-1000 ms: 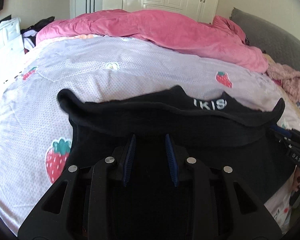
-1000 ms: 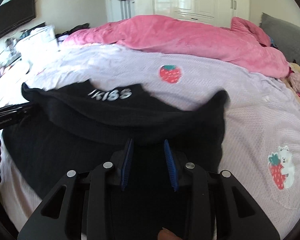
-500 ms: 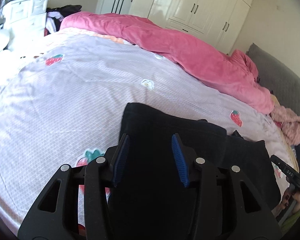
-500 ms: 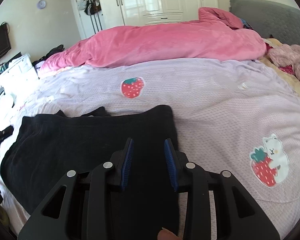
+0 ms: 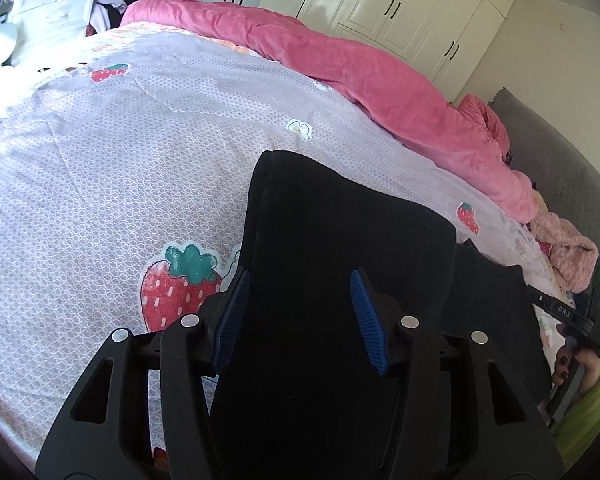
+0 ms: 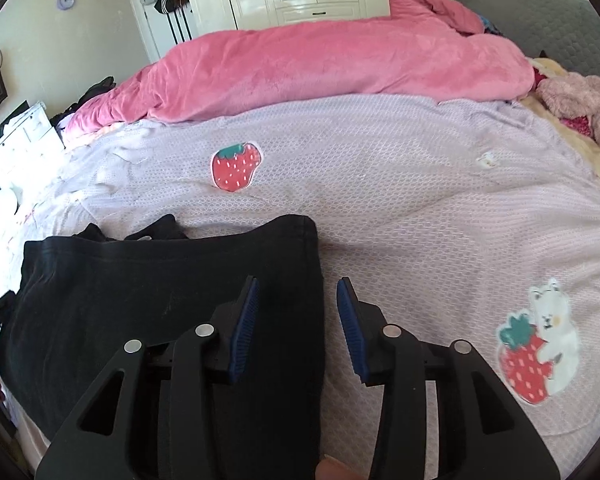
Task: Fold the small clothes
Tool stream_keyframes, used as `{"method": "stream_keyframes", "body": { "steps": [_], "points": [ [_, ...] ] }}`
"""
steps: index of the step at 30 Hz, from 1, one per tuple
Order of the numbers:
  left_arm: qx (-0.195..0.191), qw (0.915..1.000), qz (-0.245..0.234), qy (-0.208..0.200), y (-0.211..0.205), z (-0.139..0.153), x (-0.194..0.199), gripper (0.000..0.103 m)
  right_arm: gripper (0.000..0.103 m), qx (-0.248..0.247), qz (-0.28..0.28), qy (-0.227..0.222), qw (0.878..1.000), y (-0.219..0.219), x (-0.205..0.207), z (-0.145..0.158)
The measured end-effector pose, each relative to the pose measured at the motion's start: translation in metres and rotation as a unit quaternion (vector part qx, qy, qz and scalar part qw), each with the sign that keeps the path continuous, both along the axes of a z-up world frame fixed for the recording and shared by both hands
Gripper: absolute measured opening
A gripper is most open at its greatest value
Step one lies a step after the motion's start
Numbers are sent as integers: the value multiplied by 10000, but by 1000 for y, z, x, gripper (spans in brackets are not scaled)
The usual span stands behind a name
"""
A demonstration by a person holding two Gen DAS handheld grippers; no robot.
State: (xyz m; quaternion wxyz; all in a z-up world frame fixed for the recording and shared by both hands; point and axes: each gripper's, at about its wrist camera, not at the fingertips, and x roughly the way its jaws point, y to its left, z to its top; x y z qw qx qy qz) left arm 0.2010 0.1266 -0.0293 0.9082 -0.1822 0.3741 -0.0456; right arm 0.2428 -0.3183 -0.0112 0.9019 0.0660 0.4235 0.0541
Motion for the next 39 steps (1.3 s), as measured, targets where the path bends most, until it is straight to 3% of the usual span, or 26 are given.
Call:
{"method": "stream_keyframes", "body": {
  "steps": [1,2,3,4,5,12,15,18,21,24,25,28,35,39],
  "points": [
    [132,9999,31,-11,-2,-1,0,33,36,25,18,34,10000,1,2,-2],
    [216,9998,46,-24,-2,-2,0,15,25,47,38,68,10000,1,3,-4],
    [257,9996,22,-86,-3,-1,-1,1,20,52,31,84,9999,2,4,-6],
    [237,9997,-5,-106,-3,-1,-1,1,10,47,30,72,10000,3,4,-6],
    [264,9996,-18,-111,-4,-1,-1,1,9,38,30,12,10000,4,1,-6],
    [660,9968,-93,-437,-10,22,4,0,6,-23,-257,-574,9980,-8,-23,17],
    [790,9956,-171,-466,-17,33,12,0,6,-69,-346,-535,9979,-14,-21,14],
    [943,9954,-163,-97,-19,14,22,0,7,-145,-407,-122,9990,-14,-12,-3],
    [752,9972,-19,35,-8,-4,18,4,12,-151,-437,69,9989,-14,-10,-12],
    [675,9977,44,22,-4,-5,12,13,15,-253,-468,41,9986,-13,-14,-11],
    [667,9977,73,10,-1,-4,10,15,20,-275,-493,14,9984,-14,-16,-9],
    [606,9981,122,-44,2,-2,1,16,23,-318,-548,-135,9979,-15,-26,-3],
    [756,9960,154,-460,-5,26,-29,16,31,-307,-401,-570,9971,-14,-61,20],
    [884,9941,-61,-626,-22,42,-44,19,32,-284,-116,-619,9976,-3,-78,25]
  ]
}}
